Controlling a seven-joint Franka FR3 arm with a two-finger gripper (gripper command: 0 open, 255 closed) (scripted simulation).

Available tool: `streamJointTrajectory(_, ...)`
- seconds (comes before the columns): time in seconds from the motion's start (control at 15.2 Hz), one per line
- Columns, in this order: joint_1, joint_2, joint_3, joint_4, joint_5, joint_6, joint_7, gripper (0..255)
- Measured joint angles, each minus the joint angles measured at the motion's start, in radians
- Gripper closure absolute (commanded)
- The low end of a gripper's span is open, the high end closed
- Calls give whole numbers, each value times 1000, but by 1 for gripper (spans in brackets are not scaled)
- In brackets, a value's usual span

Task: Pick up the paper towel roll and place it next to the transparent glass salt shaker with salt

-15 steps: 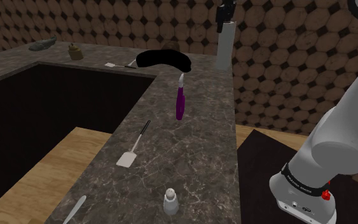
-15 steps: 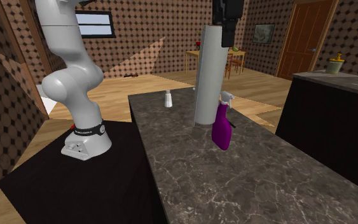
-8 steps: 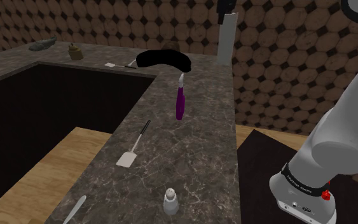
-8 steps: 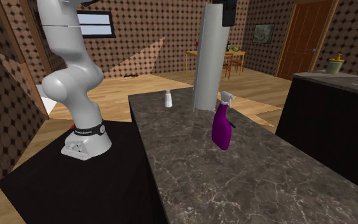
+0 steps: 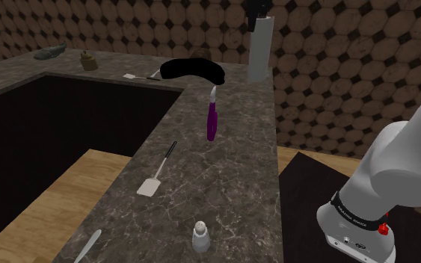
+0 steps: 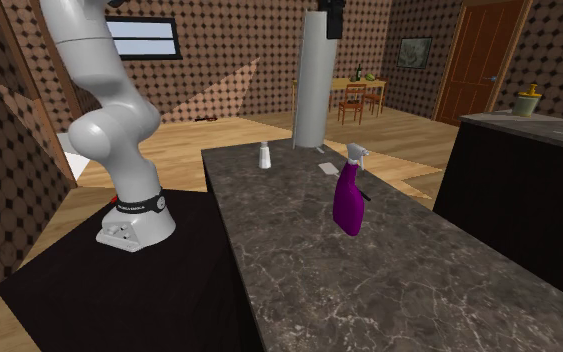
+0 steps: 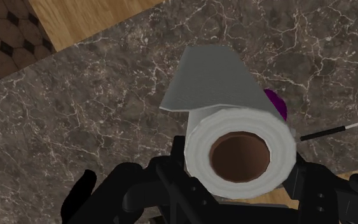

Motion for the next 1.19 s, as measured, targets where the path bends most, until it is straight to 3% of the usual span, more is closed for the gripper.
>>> streamJointTrajectory(0.53,73,-133,127,-155,-5,11,202,255)
streamJointTrajectory(1.19,159,-175,294,-181,30,-19,451,255)
